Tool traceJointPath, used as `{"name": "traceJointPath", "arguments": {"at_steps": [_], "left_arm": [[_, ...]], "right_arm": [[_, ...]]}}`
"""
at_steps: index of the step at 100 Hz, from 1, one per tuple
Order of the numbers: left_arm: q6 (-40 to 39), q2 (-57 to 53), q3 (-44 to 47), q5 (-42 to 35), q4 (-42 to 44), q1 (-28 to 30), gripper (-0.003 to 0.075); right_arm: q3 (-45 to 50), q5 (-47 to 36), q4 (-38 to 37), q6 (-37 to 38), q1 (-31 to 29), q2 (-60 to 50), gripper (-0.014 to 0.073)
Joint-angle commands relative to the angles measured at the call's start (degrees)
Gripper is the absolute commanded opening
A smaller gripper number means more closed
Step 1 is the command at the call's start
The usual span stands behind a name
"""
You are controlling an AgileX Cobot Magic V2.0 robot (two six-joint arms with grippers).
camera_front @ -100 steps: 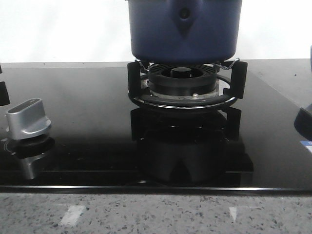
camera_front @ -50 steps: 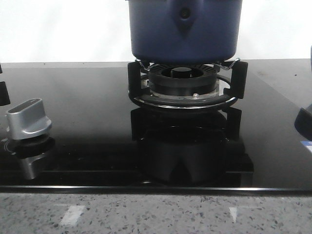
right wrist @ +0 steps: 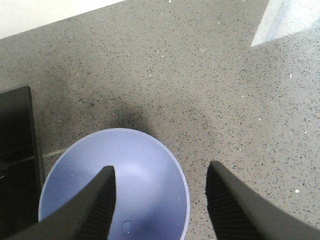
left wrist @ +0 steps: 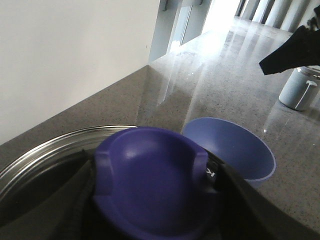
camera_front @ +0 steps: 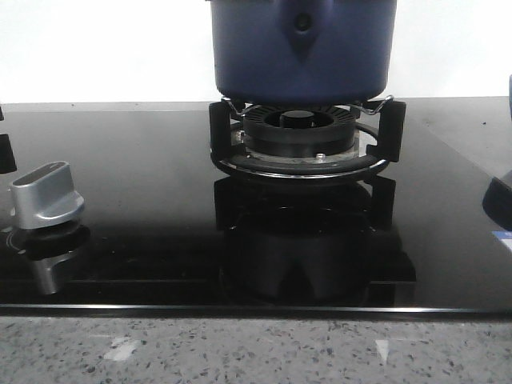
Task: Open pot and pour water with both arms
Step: 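Lower the glass lid onto the saucepan with the left gripper and release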
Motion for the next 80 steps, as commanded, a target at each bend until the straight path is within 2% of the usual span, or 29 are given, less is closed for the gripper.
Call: {"name": "traceJointPath", "arguments": {"at_steps": [1, 61, 70, 80], "left_arm": [[0.32, -2.58, -2.28, 1.89, -4.96, -0.65, 0.0116], [0.45, -0.77, -2.28, 2.73, -2.99, -0.78, 0.0133], [0.45, -0.77, -2.28, 2.73, -1.93, -0.78, 0.0212], [0.45, -0.77, -2.28, 2.6, -1.87, -0.68, 0.0393]], "right_arm": [[-1.88, -3.13, 0.88, -0.44, -0.34, -1.57, 0.0366], [-1.78, -3.73, 1.66, -0.44, -0.23, -1.57, 0.0366], [-1.78, -3.83, 1.66, -0.44, -0.23, -1.57, 0.0366], [-1.78, -3.83, 1.7, -0.44, -0.23, -1.57, 0.0366]]}}
